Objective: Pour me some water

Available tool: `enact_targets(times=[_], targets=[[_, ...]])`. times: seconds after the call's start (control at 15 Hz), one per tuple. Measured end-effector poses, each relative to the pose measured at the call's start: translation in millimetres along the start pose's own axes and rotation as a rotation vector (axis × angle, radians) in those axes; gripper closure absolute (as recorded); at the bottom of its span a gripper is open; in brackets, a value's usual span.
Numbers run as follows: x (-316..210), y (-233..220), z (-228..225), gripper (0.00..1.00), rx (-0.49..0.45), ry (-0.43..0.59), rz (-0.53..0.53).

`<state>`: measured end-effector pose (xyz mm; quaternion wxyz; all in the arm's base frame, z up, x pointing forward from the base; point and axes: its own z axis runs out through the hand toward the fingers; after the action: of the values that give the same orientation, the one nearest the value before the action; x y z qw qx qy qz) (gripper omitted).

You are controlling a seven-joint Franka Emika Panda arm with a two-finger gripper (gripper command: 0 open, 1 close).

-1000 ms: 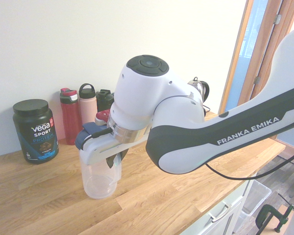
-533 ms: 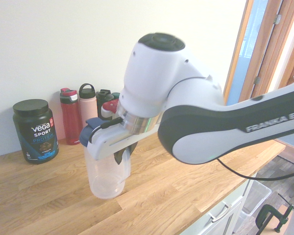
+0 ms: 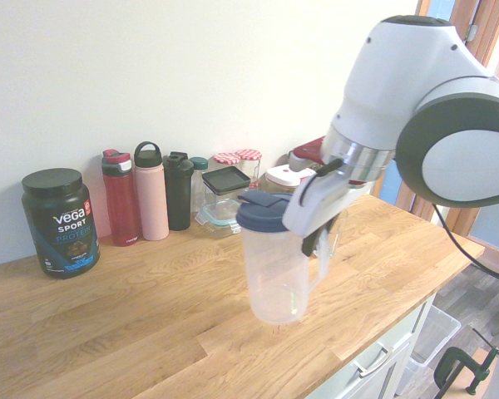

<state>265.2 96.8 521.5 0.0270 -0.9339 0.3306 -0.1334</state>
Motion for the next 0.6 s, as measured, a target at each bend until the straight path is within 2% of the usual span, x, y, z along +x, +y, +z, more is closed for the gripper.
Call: enact_targets(times=[0.2, 0.6], targets=[[-1, 49, -13, 1.00, -0.005, -0.011, 0.019], [41, 162, -35, 1.00, 0.013, -0.047, 0.056]])
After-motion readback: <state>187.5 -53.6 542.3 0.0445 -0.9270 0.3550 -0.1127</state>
